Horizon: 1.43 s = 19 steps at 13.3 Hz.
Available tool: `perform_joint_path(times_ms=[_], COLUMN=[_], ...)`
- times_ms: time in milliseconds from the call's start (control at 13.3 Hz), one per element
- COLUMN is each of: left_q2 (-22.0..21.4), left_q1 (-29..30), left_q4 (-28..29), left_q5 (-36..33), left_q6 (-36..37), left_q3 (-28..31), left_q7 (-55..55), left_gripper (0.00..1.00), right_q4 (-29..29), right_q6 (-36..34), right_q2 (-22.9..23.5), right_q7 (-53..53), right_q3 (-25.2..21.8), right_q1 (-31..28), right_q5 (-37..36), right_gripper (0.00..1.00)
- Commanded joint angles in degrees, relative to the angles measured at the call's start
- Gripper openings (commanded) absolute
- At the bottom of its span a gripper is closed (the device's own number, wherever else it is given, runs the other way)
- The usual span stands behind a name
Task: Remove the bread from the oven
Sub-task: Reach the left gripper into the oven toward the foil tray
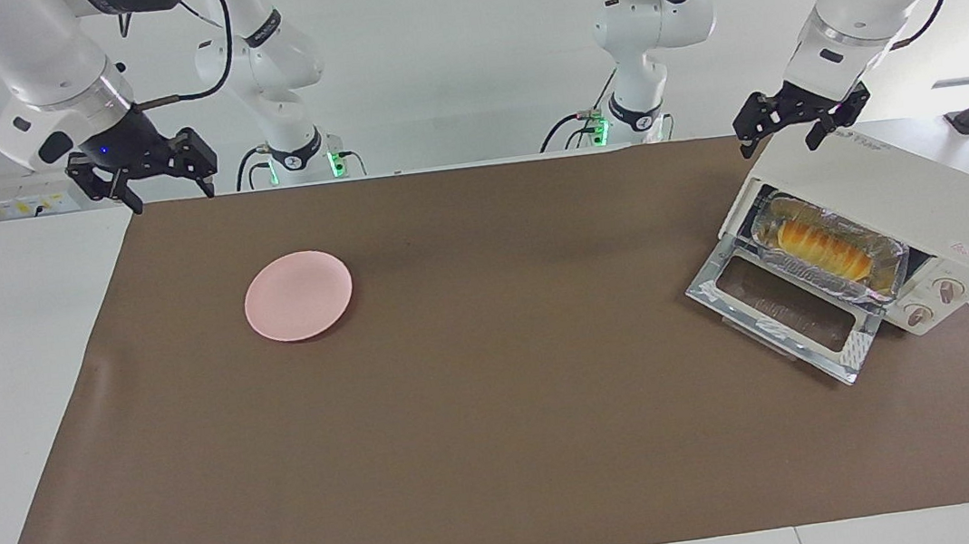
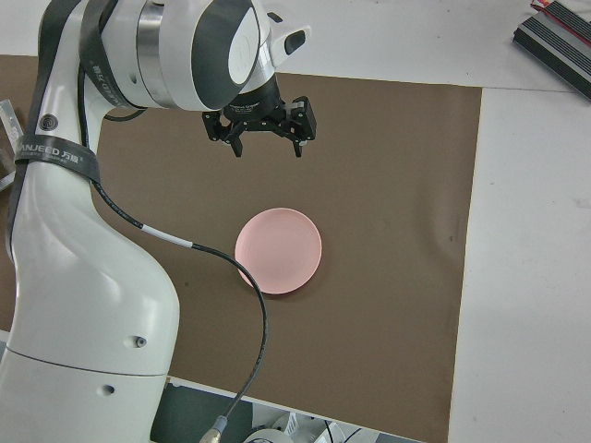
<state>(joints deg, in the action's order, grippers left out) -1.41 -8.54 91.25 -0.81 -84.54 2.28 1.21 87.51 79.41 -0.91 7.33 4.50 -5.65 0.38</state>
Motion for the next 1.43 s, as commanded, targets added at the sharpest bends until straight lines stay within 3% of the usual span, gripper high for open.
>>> perform_joint_path(times_ms=[0,750,975,1350], left_q2=[-1.22,-1.57,-0.79,7.55], left_q1=[0.46,0.72,0.90,4.49], left_q4=[1.74,2.09,1.74,-4.41], left_q5=[0.29,0.20,0.11,1.07], left_q6=[-1.33,-1.50,-7.30,-7.56], left_q3=[-0.09,0.26,0.35,0.44], left_q7=[0.20,-0.77,5.17,15.01], left_gripper=[1.00,1.00,1.00,1.00], right_q4=[1.35,1.26,1.35,1.35], right_q6=[0.22,0.22,0.22,0.22], right_q2=[-1.11,-1.11,-1.11,-1.11], right_q7=[-0.30,-0.30,-0.30,-0.30], right_q3=[0.60,0.69,0.69,0.60], right_q1=[-1.03,-1.03,-1.03,-1.03], right_q5=[0.50,0.50,0.50,0.50], right_gripper=[1.00,1.00,1.00,1.00])
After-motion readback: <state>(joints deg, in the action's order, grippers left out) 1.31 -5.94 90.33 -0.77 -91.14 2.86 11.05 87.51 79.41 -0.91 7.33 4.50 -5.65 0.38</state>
